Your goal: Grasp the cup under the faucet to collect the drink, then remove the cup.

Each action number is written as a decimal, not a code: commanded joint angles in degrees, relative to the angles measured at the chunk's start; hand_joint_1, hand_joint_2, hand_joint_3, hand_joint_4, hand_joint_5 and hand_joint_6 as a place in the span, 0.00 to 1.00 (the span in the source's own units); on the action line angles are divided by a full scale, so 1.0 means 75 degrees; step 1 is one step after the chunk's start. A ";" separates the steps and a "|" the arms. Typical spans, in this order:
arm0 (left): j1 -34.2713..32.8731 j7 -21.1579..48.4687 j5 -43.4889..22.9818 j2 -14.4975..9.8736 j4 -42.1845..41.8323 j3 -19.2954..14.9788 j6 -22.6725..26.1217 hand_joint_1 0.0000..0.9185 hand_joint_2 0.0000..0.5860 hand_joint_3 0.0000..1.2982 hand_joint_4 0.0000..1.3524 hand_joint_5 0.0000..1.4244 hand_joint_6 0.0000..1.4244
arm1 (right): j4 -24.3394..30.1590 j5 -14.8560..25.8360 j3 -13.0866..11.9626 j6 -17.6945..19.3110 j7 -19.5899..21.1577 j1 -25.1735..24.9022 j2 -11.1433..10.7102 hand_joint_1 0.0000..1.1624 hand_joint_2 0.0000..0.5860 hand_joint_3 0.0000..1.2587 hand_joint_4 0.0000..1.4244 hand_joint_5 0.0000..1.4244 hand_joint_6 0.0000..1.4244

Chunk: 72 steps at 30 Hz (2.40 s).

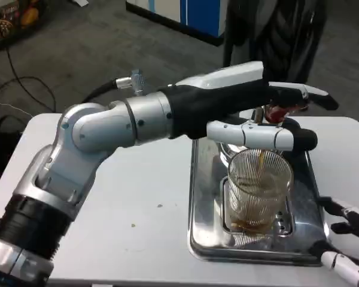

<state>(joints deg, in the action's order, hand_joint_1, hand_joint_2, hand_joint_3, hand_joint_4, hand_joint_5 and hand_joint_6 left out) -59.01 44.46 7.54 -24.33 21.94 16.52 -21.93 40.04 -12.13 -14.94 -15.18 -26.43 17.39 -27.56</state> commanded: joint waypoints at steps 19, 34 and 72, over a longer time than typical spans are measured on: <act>0.0150 0.0185 0.0461 -0.0198 0.0163 0.0313 -0.0134 0.00 0.25 0.14 0.05 0.09 0.13 | -0.0601 0.1147 0.0358 0.0334 0.0452 -0.0620 0.0163 0.44 0.41 0.00 0.00 0.05 0.00; 0.0125 0.0195 0.0500 -0.0199 0.0162 0.0334 -0.0149 0.00 0.26 0.14 0.05 0.08 0.13 | -0.0806 0.0712 0.0982 0.0163 0.1004 -0.0979 0.0534 0.45 0.40 0.00 0.00 0.02 0.00; 0.0256 0.0212 0.0652 -0.0321 -0.0218 0.0359 -0.0033 0.00 0.28 0.14 0.05 0.08 0.14 | -0.1655 -0.0281 0.2229 -0.0323 0.2227 -0.2094 0.1623 0.46 0.40 0.00 0.00 0.01 0.00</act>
<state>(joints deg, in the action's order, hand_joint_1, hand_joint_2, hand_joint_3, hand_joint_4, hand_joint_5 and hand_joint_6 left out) -59.04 43.93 9.79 -25.91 20.23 17.07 -23.43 28.42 -13.92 1.27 -17.74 -10.67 2.25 -16.05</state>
